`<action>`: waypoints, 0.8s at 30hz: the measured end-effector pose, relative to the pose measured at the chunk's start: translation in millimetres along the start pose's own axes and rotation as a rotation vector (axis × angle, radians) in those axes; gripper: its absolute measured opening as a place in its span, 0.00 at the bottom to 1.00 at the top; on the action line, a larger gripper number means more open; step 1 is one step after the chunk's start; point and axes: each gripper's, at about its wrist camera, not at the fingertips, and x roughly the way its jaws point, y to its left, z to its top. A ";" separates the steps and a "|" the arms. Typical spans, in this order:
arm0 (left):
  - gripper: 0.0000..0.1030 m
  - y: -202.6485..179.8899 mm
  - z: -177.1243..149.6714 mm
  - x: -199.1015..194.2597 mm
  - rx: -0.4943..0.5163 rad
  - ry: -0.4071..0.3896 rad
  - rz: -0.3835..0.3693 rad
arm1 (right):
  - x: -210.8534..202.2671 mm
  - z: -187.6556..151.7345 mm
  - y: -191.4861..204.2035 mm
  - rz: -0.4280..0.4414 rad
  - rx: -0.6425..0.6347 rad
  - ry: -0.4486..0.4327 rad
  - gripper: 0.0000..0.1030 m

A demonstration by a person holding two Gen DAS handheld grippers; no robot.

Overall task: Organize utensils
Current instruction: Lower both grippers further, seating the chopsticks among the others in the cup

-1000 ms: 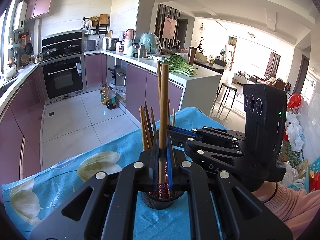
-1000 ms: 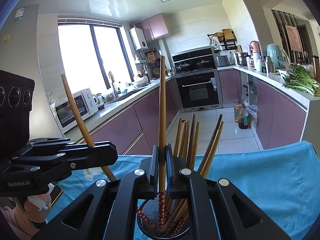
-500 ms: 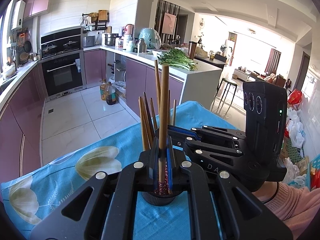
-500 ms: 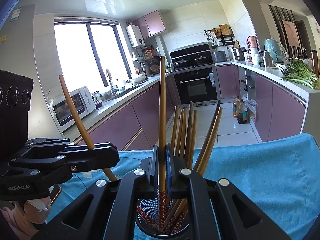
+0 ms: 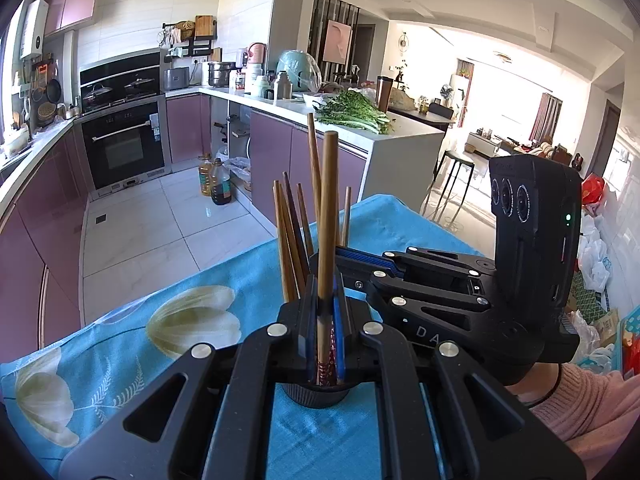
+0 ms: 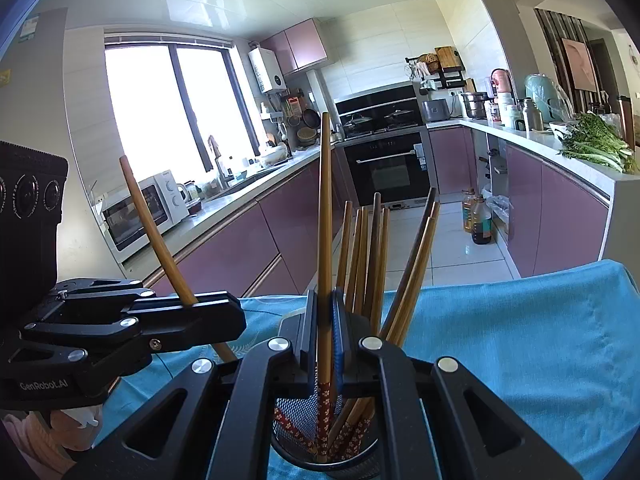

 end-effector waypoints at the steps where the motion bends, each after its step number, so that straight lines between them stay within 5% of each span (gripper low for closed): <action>1: 0.07 0.4 -0.5 0.8 -0.001 0.001 0.000 | -0.3 -1.3 -0.3 0.001 0.001 0.000 0.06; 24: 0.07 5.5 -9.4 19.0 -0.007 0.041 0.020 | 11.4 -14.9 -0.7 0.003 0.019 0.032 0.06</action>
